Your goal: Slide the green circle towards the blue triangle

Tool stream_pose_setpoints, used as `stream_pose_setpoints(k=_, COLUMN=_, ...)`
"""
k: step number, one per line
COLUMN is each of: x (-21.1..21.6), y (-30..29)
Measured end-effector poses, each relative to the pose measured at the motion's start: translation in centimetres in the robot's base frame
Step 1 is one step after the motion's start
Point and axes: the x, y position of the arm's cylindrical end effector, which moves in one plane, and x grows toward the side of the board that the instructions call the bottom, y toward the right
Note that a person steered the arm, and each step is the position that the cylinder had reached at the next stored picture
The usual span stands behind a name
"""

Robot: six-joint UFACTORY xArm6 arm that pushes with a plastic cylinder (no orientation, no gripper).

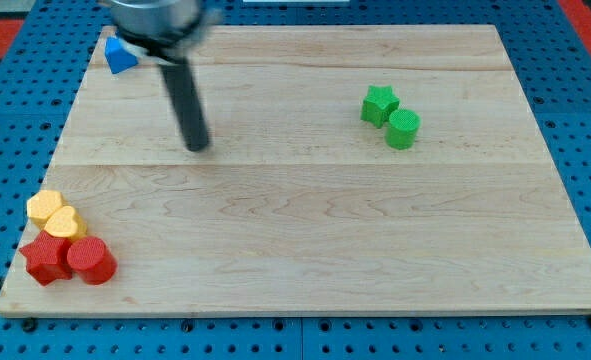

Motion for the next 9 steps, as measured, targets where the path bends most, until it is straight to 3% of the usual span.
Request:
stream_pose_setpoints(k=1, x=3.8, y=9.0)
stream_pose_setpoints(k=3, x=3.9, y=25.5)
stream_pose_setpoints(k=4, x=0.8, y=26.1)
stream_pose_setpoints(k=7, x=-10.4, y=11.1)
stream_pose_setpoints(k=9, x=-12.0, y=5.5)
